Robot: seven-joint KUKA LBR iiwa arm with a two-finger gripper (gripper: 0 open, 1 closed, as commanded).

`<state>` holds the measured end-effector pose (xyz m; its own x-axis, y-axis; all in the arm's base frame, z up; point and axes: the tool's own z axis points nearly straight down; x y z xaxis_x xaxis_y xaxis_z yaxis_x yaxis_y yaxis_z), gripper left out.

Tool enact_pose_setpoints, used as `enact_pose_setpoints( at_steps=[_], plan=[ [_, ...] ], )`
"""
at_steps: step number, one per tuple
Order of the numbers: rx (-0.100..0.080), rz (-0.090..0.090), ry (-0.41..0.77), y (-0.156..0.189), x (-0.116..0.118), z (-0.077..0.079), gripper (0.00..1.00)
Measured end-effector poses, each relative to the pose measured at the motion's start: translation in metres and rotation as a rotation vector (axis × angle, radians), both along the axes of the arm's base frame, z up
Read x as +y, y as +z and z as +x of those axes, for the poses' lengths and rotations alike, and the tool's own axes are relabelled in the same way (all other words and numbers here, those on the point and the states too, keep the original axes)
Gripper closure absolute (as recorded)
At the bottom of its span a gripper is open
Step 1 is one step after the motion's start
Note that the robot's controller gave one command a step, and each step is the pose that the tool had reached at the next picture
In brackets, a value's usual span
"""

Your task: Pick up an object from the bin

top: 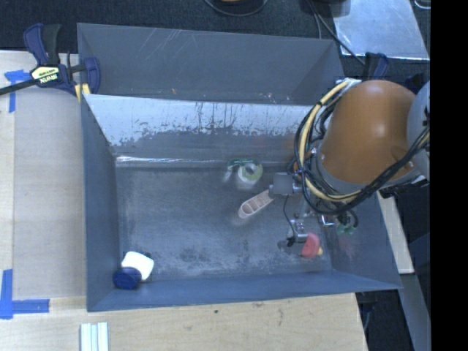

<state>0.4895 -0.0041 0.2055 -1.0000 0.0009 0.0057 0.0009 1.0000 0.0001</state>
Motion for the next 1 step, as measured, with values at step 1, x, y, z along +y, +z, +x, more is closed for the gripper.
enact_pose_setpoints(
  at_steps=[1],
  plan=[
    [-0.009,0.0,0.0,0.0043,-0.0001,0.0018,0.0]
  ],
)
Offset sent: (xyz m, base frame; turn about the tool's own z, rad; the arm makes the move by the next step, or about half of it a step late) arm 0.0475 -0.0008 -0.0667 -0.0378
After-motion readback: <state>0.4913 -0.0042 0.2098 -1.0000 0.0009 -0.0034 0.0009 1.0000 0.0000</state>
